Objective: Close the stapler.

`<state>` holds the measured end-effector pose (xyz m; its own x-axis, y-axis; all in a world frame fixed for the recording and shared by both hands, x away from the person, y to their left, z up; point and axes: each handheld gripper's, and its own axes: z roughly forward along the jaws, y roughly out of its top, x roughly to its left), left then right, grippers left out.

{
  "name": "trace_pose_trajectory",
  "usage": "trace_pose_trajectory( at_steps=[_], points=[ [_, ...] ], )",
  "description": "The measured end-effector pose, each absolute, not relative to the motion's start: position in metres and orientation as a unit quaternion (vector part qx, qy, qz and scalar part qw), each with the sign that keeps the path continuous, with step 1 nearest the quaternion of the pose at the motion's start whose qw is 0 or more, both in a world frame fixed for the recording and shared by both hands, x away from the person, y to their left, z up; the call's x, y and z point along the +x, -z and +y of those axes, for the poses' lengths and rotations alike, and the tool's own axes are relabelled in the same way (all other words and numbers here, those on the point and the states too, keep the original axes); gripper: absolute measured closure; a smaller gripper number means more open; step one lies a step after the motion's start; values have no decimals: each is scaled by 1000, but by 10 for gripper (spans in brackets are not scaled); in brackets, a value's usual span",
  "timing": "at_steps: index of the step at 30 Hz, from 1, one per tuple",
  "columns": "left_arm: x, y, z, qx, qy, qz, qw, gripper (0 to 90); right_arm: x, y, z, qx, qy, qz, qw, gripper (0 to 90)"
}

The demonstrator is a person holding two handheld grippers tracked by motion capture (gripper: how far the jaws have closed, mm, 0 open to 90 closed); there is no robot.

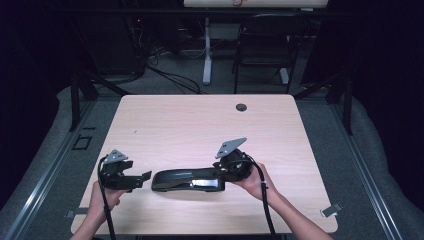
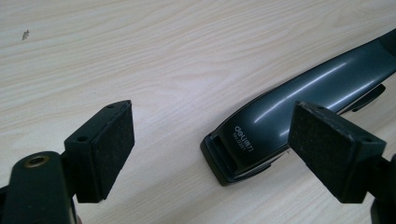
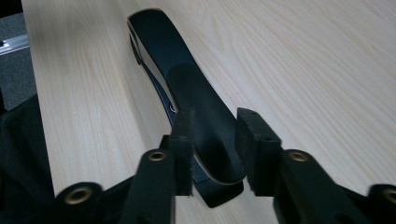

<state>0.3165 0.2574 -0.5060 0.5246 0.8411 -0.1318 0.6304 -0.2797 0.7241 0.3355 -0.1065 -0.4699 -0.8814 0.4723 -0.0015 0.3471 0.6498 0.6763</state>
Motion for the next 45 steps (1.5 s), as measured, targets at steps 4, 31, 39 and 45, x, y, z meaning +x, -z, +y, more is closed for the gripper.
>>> trace_pose_trajectory(
  at_steps=[4, 31, 39, 45],
  points=[
    [317, 506, 257, 788, -140, 467, 377, 148, 333, 466, -109, 228, -347, 905, 94, 530],
    [316, 506, 258, 788, -138, 466, 378, 148, 322, 471, -159, 275, -295, 910, 94, 6],
    [317, 507, 257, 789, -138, 465, 377, 147, 319, 483, -192, 315, -276, 902, 109, 0],
    [317, 507, 257, 789, -139, 466, 376, 147, 317, 497, -217, 352, -260, 892, 116, 0]
  ],
)
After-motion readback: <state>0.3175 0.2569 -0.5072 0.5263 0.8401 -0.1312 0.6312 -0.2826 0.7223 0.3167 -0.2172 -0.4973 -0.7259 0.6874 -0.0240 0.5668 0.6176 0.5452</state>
